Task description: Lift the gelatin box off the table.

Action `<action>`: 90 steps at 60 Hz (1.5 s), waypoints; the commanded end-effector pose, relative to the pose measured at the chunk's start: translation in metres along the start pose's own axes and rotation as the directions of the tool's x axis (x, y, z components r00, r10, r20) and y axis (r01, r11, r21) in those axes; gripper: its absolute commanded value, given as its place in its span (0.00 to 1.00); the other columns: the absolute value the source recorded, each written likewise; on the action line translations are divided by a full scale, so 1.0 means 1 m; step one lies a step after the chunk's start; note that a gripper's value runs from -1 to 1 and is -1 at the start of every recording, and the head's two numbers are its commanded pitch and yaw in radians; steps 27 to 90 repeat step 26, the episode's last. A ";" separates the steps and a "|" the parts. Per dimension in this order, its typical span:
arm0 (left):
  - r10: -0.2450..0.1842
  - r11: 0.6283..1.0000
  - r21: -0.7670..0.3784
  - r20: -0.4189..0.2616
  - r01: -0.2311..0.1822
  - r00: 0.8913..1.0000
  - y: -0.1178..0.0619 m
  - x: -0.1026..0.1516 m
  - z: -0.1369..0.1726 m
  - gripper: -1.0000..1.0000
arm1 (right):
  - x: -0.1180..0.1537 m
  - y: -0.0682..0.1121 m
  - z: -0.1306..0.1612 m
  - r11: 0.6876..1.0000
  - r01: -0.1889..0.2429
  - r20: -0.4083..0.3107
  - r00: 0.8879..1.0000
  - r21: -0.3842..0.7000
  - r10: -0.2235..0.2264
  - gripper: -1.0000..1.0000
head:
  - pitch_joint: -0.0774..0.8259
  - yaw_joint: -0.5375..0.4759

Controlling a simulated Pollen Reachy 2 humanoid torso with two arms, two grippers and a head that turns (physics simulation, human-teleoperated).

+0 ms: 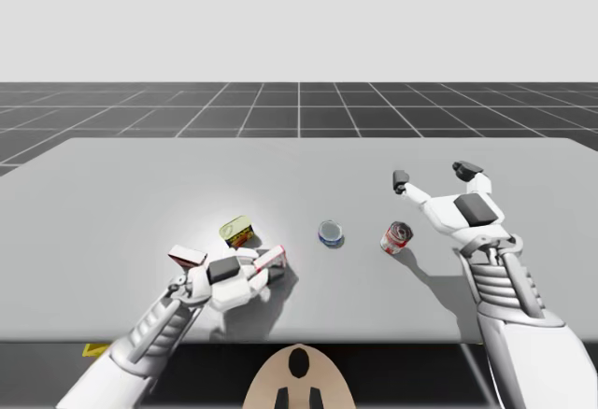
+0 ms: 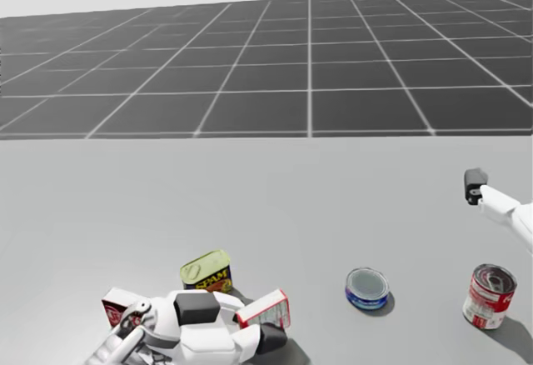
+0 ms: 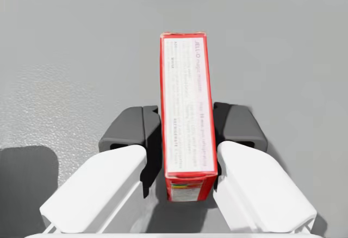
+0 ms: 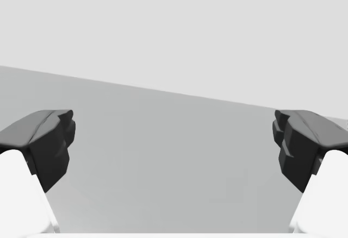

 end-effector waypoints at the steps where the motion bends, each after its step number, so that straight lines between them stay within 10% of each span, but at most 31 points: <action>1: -0.053 0.998 0.048 0.077 0.050 0.996 0.001 0.035 0.027 1.00 | 0.000 0.000 -0.001 1.000 0.000 -0.002 1.000 -0.014 0.000 0.00 | 0.49 0.64; 16: -0.110 0.984 0.164 0.220 0.074 0.969 0.003 0.090 0.070 1.00 | 0.001 -0.001 -0.001 1.000 -0.001 0.001 1.000 -0.028 0.001 0.00 | 0.47 0.64; 26: -0.163 0.968 0.238 0.343 0.082 0.925 -0.004 0.137 0.104 1.00 | 0.000 -0.004 -0.001 1.000 -0.009 -0.012 1.000 -0.021 0.009 0.00 | 0.46 0.64; 90: -0.163 0.968 0.238 0.343 0.082 0.925 -0.004 0.137 0.104 1.00 | 0.000 -0.004 -0.001 1.000 -0.009 -0.012 1.000 -0.021 0.009 0.00 | 0.46 0.64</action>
